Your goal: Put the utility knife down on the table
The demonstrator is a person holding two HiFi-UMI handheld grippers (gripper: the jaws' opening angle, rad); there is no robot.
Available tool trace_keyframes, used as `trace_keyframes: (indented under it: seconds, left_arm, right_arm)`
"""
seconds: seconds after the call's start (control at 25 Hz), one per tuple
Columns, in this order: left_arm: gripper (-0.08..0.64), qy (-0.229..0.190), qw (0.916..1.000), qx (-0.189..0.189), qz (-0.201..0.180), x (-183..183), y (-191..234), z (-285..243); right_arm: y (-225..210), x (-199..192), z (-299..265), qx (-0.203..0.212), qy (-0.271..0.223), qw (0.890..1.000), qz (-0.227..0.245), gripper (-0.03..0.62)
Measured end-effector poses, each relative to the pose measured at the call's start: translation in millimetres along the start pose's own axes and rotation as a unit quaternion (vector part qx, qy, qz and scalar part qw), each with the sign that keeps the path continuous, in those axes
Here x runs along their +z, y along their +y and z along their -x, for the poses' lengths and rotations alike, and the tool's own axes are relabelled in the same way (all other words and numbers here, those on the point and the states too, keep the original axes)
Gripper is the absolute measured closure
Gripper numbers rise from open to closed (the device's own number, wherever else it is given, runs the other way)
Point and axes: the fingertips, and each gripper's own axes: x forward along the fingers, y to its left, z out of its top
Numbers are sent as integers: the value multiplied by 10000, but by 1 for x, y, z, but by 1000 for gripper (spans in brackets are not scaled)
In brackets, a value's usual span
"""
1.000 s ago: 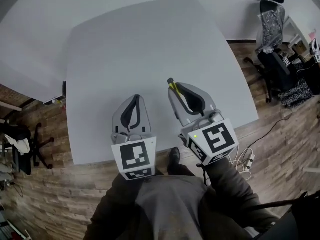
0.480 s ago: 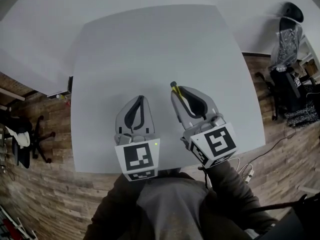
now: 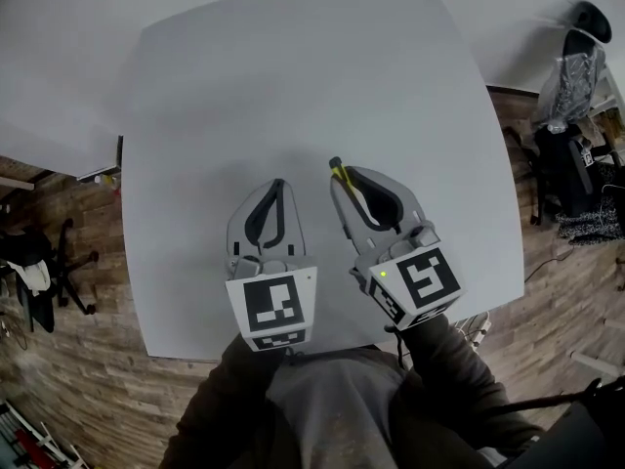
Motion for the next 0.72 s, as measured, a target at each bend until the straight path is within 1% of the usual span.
trace_keyframes:
  seconds: [0.4, 0.72]
  left_arm:
    - [558, 230, 9994, -164, 185, -22, -6, -25]
    - [558, 348, 9989, -185, 256, -32, -5, -37]
  right_arm:
    - [-17, -22, -20, -36, 287, 9996, -70, 529]
    - [-22, -33, -29, -16, 415, 9991, -126, 529]
